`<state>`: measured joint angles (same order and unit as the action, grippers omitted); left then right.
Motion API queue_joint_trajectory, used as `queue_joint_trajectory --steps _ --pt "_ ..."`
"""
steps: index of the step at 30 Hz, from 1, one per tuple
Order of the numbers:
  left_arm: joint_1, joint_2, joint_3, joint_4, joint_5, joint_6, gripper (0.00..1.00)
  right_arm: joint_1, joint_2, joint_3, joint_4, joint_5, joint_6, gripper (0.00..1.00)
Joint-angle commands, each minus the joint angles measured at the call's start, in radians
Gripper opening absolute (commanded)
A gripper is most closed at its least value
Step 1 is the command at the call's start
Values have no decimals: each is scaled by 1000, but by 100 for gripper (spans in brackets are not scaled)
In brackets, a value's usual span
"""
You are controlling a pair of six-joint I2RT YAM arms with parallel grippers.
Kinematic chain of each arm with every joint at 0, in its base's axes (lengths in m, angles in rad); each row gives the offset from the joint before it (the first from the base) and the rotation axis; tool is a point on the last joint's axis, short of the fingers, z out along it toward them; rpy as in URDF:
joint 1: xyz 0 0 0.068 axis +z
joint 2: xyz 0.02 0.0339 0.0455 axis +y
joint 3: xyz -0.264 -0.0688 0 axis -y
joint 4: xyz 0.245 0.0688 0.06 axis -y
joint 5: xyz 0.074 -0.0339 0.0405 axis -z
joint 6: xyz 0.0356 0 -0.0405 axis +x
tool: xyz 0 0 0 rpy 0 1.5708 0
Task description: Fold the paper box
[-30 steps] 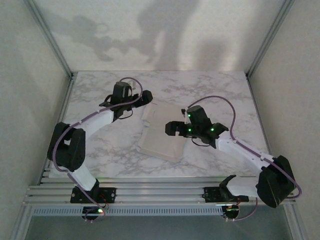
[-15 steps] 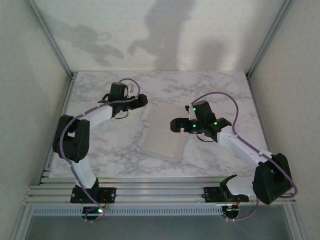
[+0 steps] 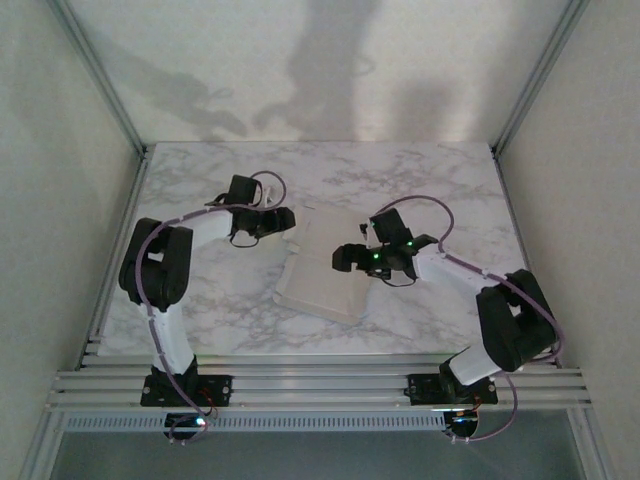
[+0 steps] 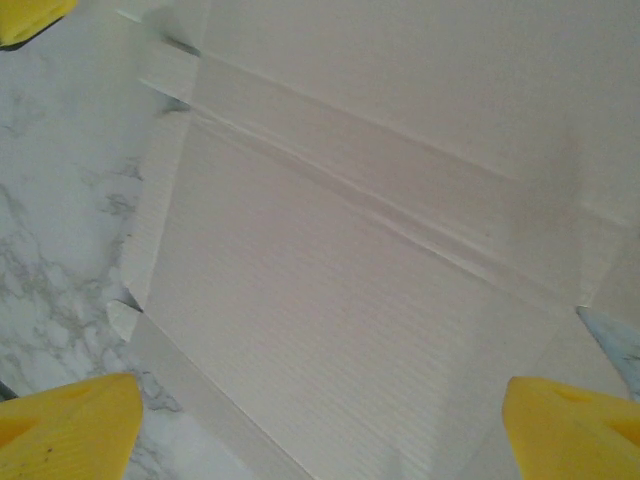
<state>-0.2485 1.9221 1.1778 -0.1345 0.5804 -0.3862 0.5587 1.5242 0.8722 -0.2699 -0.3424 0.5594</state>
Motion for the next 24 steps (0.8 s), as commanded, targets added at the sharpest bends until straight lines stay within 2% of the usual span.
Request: queue_joint_trajectory --steps 1,7,11,24 --pt "-14 -65 -53 -29 16 -47 70 22 37 -19 65 -13 49 95" --pt "-63 -93 -95 -46 8 -53 84 37 78 -28 74 -9 52 99" --pt "-91 -80 -81 -45 16 -59 98 41 93 -47 85 -8 59 99" --pt "-130 -31 -11 -68 73 -29 99 43 147 -98 89 11 70 99"
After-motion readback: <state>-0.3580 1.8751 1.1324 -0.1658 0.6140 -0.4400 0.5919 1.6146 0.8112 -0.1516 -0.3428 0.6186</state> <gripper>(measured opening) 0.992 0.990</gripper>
